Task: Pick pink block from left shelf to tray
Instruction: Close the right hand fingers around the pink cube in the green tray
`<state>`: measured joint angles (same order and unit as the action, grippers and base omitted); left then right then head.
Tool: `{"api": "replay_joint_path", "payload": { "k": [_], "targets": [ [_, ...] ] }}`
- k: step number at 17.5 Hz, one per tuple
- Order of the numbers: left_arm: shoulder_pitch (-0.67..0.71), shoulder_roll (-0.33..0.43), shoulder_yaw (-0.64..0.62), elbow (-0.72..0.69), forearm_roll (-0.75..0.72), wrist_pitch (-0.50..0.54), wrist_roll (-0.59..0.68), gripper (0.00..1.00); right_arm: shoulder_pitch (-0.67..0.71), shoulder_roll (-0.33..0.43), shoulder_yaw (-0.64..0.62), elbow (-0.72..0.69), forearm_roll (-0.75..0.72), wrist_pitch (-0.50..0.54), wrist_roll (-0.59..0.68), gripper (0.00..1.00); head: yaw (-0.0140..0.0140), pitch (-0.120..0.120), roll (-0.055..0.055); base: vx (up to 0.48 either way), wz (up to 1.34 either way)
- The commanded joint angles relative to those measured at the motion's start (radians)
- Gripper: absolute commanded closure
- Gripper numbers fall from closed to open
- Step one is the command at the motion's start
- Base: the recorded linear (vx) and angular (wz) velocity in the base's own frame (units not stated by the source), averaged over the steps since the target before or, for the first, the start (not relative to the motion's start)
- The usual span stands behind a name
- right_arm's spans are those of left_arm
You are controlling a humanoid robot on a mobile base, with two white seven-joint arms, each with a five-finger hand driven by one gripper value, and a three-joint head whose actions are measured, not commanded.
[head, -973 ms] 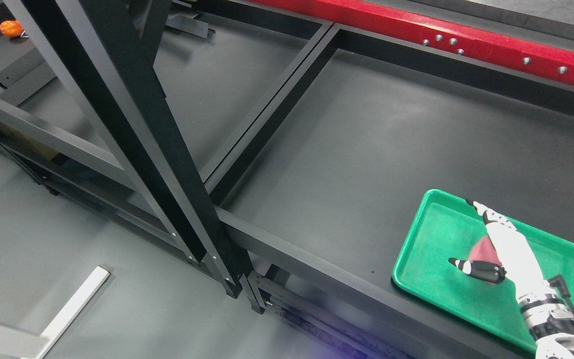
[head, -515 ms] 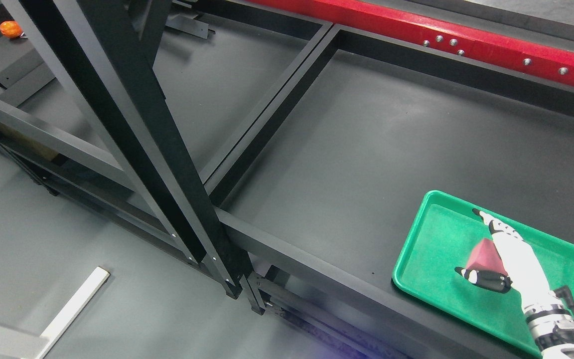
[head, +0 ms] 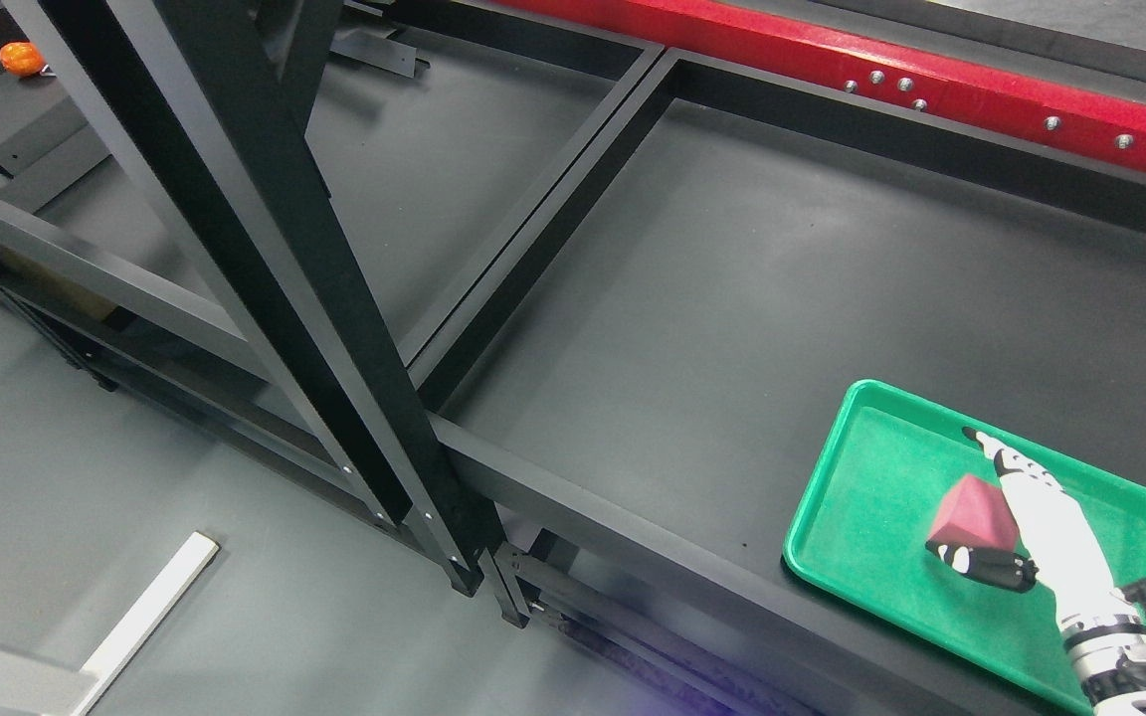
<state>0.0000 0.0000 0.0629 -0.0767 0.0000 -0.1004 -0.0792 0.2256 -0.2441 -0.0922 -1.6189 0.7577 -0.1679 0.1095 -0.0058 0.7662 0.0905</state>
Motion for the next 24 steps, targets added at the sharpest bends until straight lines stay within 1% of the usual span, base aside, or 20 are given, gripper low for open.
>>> {"api": "replay_joint_path", "payload": {
  "k": [1, 3, 5, 6, 7, 8, 9, 10, 11, 12, 13, 14, 17, 19, 21, 22, 24],
  "targets": [
    [0.009, 0.017, 0.0, 0.0, -0.002, -0.001, -0.001, 0.0, -0.023, -0.014, -0.001, 0.103, 0.006, 0.001, -0.01, 0.03, 0.0, 0.0, 0.0, 0.0, 0.0],
    [0.009, 0.017, 0.0, 0.0, -0.002, -0.001, -0.001, 0.0, -0.026, -0.014, 0.0, 0.12, 0.011, 0.001, -0.011, 0.05, 0.0, 0.0, 0.0, 0.0, 0.0],
    [0.009, 0.017, 0.0, 0.0, -0.002, -0.001, -0.001, 0.0, -0.026, -0.014, 0.0, 0.123, 0.011, 0.001, -0.016, 0.08, 0.0, 0.0, 0.0, 0.0, 0.0],
    [0.009, 0.017, 0.0, 0.0, -0.002, -0.001, -0.001, 0.0, -0.025, -0.012, 0.0, 0.123, 0.011, 0.005, -0.017, 0.12, 0.0, 0.0, 0.0, 0.0, 0.0],
    [0.009, 0.017, 0.0, 0.0, -0.002, -0.001, -0.001, 0.0, -0.023, -0.012, 0.0, 0.123, 0.011, 0.007, -0.017, 0.18, 0.0, 0.0, 0.0, 0.0, 0.0],
    [0.009, 0.017, 0.0, 0.0, -0.002, -0.001, -0.001, 0.0, -0.022, -0.012, 0.0, 0.123, 0.011, 0.008, -0.016, 0.26, 0.0, 0.0, 0.0, 0.0, 0.0],
    [0.009, 0.017, 0.0, 0.0, -0.002, -0.001, -0.001, 0.0, -0.022, -0.012, -0.001, 0.123, 0.011, 0.011, -0.016, 0.38, 0.0, 0.0, 0.0, 0.0, 0.0],
    [0.009, 0.017, 0.0, 0.0, -0.002, -0.001, -0.001, 0.0, -0.022, -0.012, 0.0, 0.123, 0.011, 0.011, -0.014, 0.48, 0.0, 0.0, 0.0, 0.0, 0.0],
    [0.009, 0.017, 0.0, 0.0, -0.002, -0.001, -0.001, 0.0, -0.022, -0.012, -0.001, 0.123, 0.008, 0.011, -0.014, 0.61, 0.0, 0.0, 0.0, 0.0, 0.0],
    [0.009, 0.017, 0.0, 0.0, -0.002, -0.001, -0.001, 0.0, -0.02, -0.011, -0.004, 0.123, 0.0, 0.008, -0.014, 0.8, 0.0, 0.0, 0.0, 0.0, 0.0],
    [0.009, 0.017, 0.0, 0.0, -0.002, -0.001, -0.001, 0.0, -0.02, -0.009, -0.006, 0.123, -0.003, 0.004, -0.014, 0.94, 0.0, 0.0, 0.0, 0.0, 0.0],
    [0.009, 0.017, 0.0, 0.0, -0.002, -0.001, -0.001, 0.0, -0.022, -0.006, -0.008, 0.123, -0.003, -0.001, -0.014, 0.98, 0.0, 0.0, 0.0, 0.0, 0.0],
    [0.009, 0.017, 0.0, 0.0, -0.002, -0.001, -0.001, 0.0, -0.031, 0.002, -0.02, 0.122, -0.024, -0.036, -0.017, 0.98, 0.0, 0.0, 0.0, 0.0, 0.0],
    [0.009, 0.017, 0.0, 0.0, -0.002, -0.001, -0.001, 0.0, -0.048, 0.011, -0.084, 0.116, -0.087, -0.108, -0.017, 0.98, 0.0, 0.0, 0.0, 0.0, 0.0],
    [0.009, 0.017, 0.0, 0.0, -0.002, -0.001, -0.001, 0.0, -0.054, 0.023, -0.135, 0.105, -0.13, -0.143, -0.017, 0.97, 0.0, 0.0, 0.0, 0.0, 0.0],
    [0.009, 0.017, 0.0, 0.0, -0.002, -0.001, -0.001, 0.0, -0.063, 0.035, -0.155, 0.102, -0.144, -0.163, -0.02, 0.96, 0.0, 0.0, 0.0, 0.0, 0.0],
    [0.009, 0.017, 0.0, 0.0, -0.002, -0.001, -0.001, 0.0, -0.069, 0.084, -0.188, 0.091, -0.15, -0.208, -0.046, 0.96, 0.0, 0.0, 0.0, 0.0, 0.0]
  ]
}}
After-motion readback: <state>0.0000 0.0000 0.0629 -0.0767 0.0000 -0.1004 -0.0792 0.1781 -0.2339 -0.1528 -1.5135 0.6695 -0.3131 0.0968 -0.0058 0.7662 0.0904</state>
